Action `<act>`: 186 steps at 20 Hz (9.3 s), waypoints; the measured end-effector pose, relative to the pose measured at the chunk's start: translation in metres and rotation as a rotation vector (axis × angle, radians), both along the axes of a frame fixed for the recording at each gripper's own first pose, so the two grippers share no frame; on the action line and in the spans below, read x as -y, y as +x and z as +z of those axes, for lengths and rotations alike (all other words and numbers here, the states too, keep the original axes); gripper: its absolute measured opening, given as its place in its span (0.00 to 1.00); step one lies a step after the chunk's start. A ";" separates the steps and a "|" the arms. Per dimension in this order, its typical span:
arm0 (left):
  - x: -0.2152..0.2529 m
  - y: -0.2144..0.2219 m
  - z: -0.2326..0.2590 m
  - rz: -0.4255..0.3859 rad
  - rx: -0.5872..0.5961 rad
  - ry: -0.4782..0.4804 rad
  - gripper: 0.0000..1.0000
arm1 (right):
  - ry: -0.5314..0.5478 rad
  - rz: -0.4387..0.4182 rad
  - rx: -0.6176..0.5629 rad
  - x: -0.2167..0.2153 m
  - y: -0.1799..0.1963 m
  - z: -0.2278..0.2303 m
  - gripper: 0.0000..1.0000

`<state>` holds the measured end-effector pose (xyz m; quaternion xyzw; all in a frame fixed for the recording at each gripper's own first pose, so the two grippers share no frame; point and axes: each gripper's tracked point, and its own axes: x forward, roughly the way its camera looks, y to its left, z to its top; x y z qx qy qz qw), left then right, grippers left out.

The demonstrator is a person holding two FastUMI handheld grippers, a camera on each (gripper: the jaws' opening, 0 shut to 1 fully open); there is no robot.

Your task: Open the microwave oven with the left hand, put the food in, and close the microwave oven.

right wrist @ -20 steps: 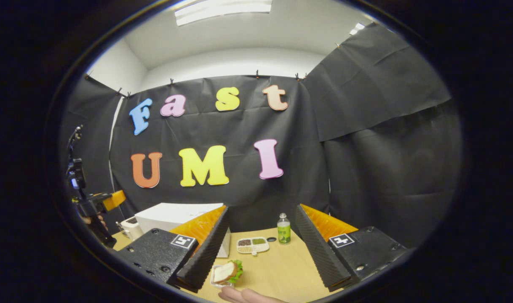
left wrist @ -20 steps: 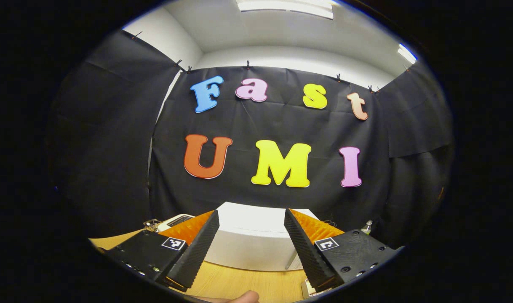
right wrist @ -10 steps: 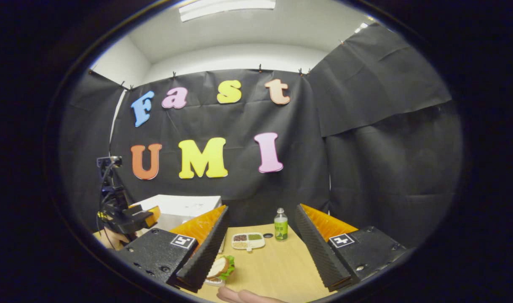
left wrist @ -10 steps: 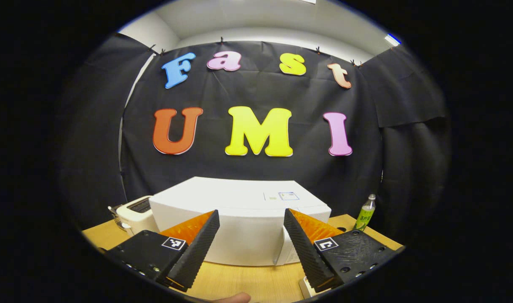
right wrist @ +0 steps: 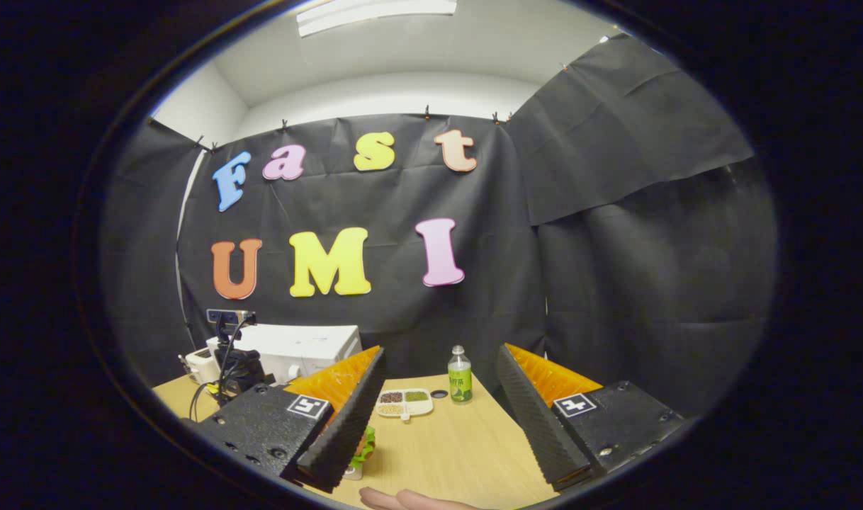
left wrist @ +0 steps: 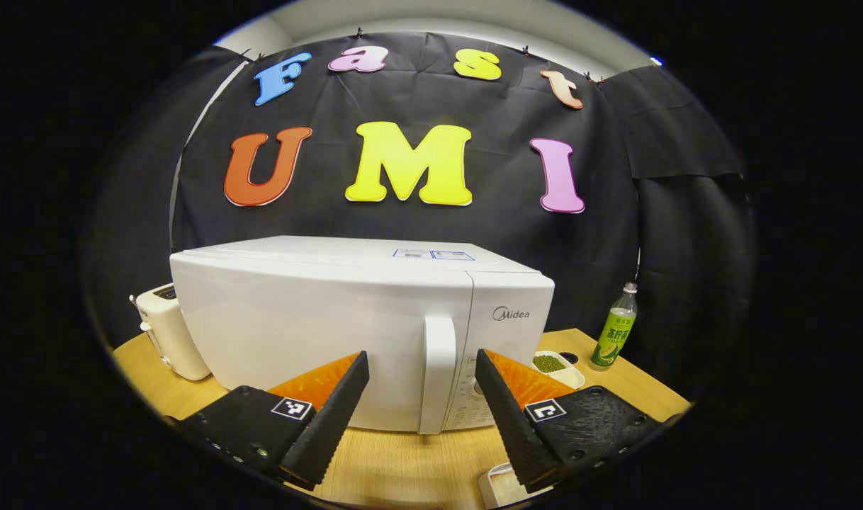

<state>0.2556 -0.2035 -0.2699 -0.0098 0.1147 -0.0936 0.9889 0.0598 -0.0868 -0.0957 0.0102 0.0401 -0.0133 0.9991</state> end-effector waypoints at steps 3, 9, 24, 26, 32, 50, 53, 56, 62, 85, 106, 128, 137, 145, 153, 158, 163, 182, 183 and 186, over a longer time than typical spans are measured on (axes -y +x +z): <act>0.006 0.008 -0.018 0.004 0.003 0.014 0.90 | 0.003 -0.010 -0.013 0.010 0.005 -0.010 0.91; 0.007 0.017 -0.034 0.028 -0.018 0.021 0.36 | -0.003 -0.021 -0.005 0.020 0.012 -0.017 0.91; 0.000 -0.023 -0.029 -0.054 0.009 0.038 0.00 | -0.005 -0.040 -0.021 0.027 0.014 -0.028 0.91; -0.008 -0.048 -0.029 -0.098 0.008 0.004 0.00 | -0.007 -0.036 -0.030 0.025 0.012 -0.033 0.91; -0.045 -0.106 -0.024 -0.155 0.013 -0.022 0.00 | 0.000 -0.019 -0.059 0.002 0.000 -0.043 0.91; -0.264 -0.257 -0.007 0.093 -0.070 -0.005 0.96 | -0.061 0.098 -0.193 -0.072 0.002 -0.079 1.00; -0.280 -0.271 0.017 0.156 -0.038 0.034 0.96 | -0.096 0.125 -0.283 -0.079 0.024 -0.099 1.00; -0.281 -0.277 0.054 0.173 -0.002 0.010 0.95 | -0.112 0.176 -0.371 -0.087 0.045 -0.116 0.92; -0.277 -0.269 0.104 0.214 0.069 0.044 0.95 | -0.079 0.336 -0.656 -0.105 0.080 -0.171 0.92; -0.247 -0.247 0.126 0.256 0.116 0.139 1.00 | 0.627 0.694 -1.251 -0.141 0.077 -0.255 0.30; -0.338 -0.279 0.116 0.250 0.157 0.068 0.97 | -0.020 0.766 -0.876 -0.316 0.042 -0.221 0.39; -0.345 -0.265 0.098 0.222 0.168 0.064 0.96 | 0.366 0.376 -0.119 -0.468 0.238 -0.260 0.39; -0.354 -0.254 0.080 0.248 0.121 0.090 0.96 | 0.404 0.233 -0.134 -0.454 0.286 -0.298 0.39; -0.365 -0.251 0.067 0.269 0.104 0.079 0.85 | 0.162 0.217 -0.098 -0.441 0.298 -0.314 0.41; -0.390 -0.262 0.064 0.330 0.112 0.028 0.94 | 0.052 0.187 -0.106 -0.428 0.292 -0.324 0.77; -0.389 -0.263 0.072 0.305 0.153 0.027 0.95 | 0.038 0.239 -0.109 -0.432 0.268 -0.322 0.86; -0.381 -0.264 0.068 0.281 0.139 0.053 0.95 | 0.013 0.275 -0.132 -0.424 0.236 -0.315 0.99; -0.391 -0.224 0.052 0.254 0.143 0.032 0.17 | -0.109 0.323 -0.026 -0.300 0.048 -0.102 0.98; -0.390 -0.223 0.047 0.244 0.133 0.029 0.16 | -0.126 0.321 -0.015 -0.291 0.039 -0.092 0.99; -0.384 -0.216 0.031 0.241 0.128 0.031 0.00 | -0.152 0.288 -0.014 -0.256 0.014 -0.072 0.98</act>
